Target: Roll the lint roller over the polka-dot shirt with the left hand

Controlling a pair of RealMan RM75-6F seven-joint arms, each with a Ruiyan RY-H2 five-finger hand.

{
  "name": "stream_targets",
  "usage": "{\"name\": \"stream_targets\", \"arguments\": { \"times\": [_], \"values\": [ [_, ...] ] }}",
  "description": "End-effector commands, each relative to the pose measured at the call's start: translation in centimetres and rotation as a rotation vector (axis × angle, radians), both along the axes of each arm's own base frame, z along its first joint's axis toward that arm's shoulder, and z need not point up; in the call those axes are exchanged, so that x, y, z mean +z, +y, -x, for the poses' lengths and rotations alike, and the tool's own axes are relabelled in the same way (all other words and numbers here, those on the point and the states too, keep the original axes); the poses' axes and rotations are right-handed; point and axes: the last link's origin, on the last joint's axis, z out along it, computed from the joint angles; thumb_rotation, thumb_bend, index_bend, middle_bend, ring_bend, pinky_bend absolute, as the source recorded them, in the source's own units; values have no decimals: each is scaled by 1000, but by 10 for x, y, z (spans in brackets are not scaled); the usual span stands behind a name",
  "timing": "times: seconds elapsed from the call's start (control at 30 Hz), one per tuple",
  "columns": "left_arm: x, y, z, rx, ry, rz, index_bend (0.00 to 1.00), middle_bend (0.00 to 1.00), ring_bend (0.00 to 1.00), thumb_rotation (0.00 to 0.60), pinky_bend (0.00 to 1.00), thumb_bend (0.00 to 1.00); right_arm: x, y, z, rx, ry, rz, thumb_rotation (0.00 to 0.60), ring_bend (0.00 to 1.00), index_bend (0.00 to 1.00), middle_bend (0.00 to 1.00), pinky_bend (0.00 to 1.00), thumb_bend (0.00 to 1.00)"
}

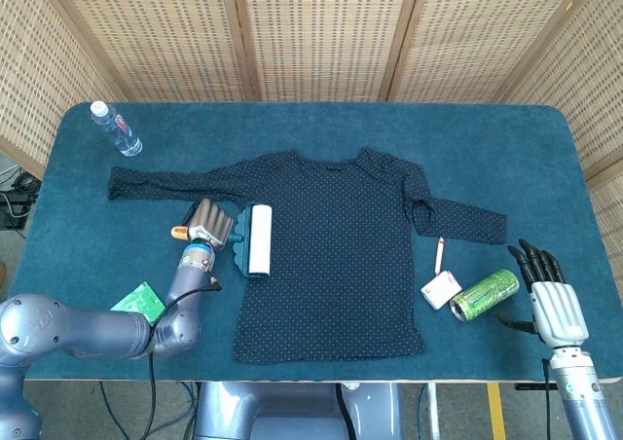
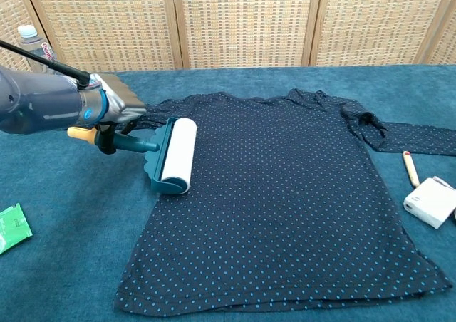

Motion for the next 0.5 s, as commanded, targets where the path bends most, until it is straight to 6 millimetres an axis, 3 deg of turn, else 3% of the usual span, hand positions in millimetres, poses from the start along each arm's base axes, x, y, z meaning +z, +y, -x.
{"name": "stream_targets", "arguments": {
  "times": [0.03, 0.5],
  "values": [
    [-7, 0, -10, -14, -11, 6, 891, 860, 676, 600, 626, 718, 1, 0, 1, -3, -3, 2, 600, 0, 0, 0, 0, 42],
    [-44, -3, -87, -44, -90, 11, 891, 863, 681, 600, 629, 718, 2, -3, 5, -19, -8, 2, 600, 0, 0, 0, 0, 43]
  ]
}}
